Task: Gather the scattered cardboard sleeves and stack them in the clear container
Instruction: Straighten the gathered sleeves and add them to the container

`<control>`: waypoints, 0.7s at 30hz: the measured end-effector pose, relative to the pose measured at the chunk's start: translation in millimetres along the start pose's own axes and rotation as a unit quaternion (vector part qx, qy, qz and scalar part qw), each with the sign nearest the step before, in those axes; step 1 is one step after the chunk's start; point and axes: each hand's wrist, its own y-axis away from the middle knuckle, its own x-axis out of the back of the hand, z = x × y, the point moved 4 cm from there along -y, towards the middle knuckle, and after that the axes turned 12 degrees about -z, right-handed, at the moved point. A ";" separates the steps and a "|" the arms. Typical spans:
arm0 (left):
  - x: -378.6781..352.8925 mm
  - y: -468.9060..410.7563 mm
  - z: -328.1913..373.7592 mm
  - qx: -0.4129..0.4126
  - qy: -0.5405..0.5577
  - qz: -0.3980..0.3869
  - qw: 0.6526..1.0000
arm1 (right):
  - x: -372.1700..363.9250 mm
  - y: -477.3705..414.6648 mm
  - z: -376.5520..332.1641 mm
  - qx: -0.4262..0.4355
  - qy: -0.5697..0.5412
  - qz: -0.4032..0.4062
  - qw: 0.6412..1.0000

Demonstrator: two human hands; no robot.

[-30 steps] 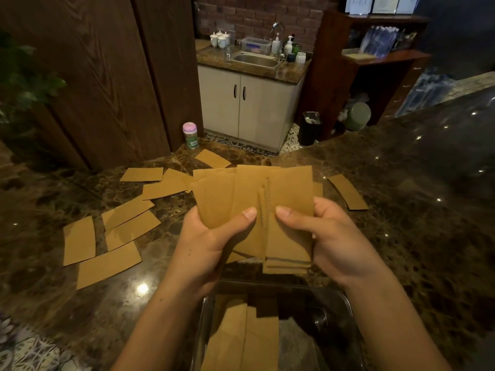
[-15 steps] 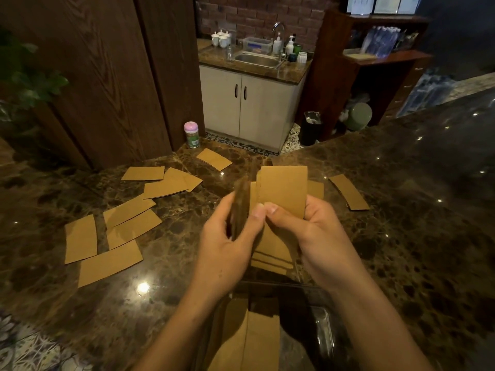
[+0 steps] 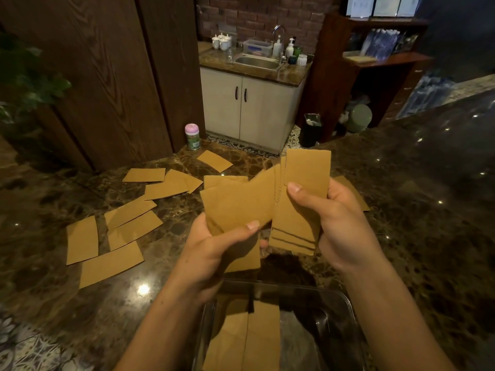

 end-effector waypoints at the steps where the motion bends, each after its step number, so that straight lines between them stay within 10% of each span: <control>1: 3.4 -0.2 0.5 -0.017 -0.001 0.016 1.000 | 0.2 1.4 1.8 0.002 0.001 0.005 1.000; 13: 15.7 -1.9 7.9 -0.071 -0.071 0.127 0.987 | -18.1 15.3 18.1 -0.039 0.207 -0.110 0.971; 21: 9.6 0.9 2.1 -0.021 -0.122 0.069 0.990 | -15.4 8.1 21.8 -0.005 0.030 -0.029 0.999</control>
